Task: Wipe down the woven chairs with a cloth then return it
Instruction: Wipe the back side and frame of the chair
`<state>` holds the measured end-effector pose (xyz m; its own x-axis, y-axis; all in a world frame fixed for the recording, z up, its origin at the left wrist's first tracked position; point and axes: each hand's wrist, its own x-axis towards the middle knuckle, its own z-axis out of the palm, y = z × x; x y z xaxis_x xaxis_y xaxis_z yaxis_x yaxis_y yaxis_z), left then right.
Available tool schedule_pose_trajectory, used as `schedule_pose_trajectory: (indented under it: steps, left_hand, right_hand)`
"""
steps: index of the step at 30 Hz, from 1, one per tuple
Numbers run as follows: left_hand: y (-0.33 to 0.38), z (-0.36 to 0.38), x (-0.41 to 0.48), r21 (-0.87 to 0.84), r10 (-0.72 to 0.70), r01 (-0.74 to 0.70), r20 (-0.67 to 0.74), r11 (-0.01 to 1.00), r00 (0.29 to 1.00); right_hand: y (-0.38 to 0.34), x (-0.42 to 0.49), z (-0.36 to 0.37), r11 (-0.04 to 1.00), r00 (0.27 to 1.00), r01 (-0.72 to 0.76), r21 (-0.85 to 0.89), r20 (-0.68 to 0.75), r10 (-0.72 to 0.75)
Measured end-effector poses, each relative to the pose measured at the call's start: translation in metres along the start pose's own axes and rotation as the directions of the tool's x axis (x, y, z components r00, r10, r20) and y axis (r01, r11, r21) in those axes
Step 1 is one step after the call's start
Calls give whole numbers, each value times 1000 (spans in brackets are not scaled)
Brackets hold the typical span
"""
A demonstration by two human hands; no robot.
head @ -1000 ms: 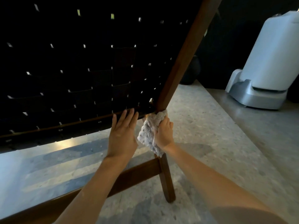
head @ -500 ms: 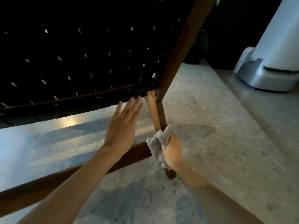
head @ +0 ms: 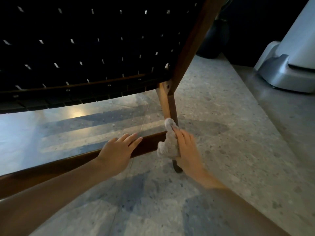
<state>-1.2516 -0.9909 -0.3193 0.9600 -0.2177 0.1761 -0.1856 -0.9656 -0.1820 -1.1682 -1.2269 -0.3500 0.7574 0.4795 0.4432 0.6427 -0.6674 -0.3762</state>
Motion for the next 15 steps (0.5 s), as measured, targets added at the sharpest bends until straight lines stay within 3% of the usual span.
schedule_pose_trajectory:
  steps: [3, 6, 11, 13, 15]
  left_hand:
    - [-14, -15, -21, -108, -82, 82, -1, 991, 997]
    - [-23, -25, -37, -365, -164, 189, 99, 912, 981]
    - [-15, -20, -39, -721, -155, 280, 236, 634, 959]
    - [-9, -19, -39, -756, -264, 389, 290, 526, 920]
    - [-5, -18, -38, -753, -395, 536, 392, 381, 831]
  right_hand:
    - [-19, 32, 0, 998, 989, 52, 42, 140, -58]
    - [-43, 49, 9, 996, 945, 21, 92, 323, -50]
    - [-75, 52, 37, 979, 885, -80, 188, 466, -17]
    - [-87, 53, 39, 948, 847, -172, 269, 532, 2]
    - [-97, 54, 31, 900, 790, -233, 368, 611, -46]
